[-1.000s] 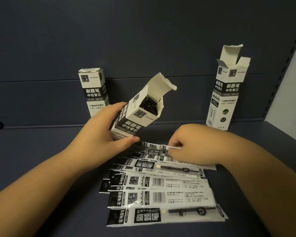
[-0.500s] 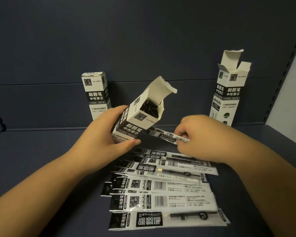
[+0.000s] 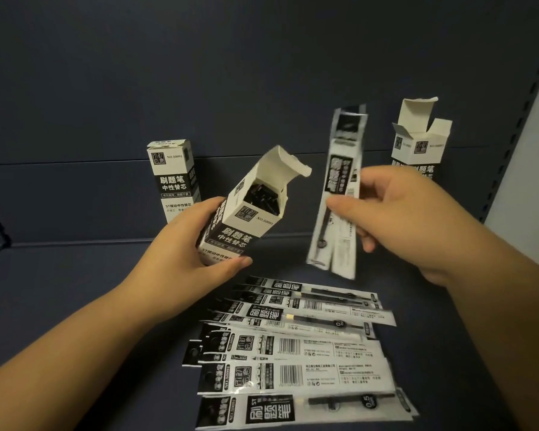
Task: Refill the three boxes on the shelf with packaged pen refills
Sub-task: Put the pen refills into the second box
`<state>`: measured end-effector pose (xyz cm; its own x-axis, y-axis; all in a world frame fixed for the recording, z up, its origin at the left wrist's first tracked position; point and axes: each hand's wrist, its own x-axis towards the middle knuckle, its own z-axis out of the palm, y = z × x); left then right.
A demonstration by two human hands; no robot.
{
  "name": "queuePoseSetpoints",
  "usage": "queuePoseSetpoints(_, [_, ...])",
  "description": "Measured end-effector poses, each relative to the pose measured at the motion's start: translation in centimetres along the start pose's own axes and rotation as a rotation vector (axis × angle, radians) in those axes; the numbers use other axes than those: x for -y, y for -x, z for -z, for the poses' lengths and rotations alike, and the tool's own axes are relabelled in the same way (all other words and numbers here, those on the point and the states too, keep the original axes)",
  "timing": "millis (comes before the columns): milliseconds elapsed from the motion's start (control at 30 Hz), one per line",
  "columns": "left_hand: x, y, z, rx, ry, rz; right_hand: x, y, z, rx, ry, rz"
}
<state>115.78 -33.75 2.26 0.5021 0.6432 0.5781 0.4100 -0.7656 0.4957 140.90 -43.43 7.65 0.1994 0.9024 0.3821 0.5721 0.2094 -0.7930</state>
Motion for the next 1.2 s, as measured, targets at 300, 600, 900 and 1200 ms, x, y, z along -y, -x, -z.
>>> queuePoseSetpoints(300, [0.0,-0.1,0.1,-0.022,0.006,0.004,1.3,0.5,0.0,0.034,-0.725,-0.111])
queuePoseSetpoints(600, [-0.1,-0.1,0.1,-0.014,-0.018,-0.005,1.6,0.8,-1.0,-0.162,-0.812,-0.088])
queuePoseSetpoints(900, [0.0,0.2,-0.3,0.039,-0.091,-0.044,1.9,1.1,-1.7,-0.214,-0.859,-0.116])
queuePoseSetpoints(1200, [-0.3,0.3,-0.4,0.065,-0.125,-0.056,1.8,1.1,-2.0,-0.237,-0.883,-0.111])
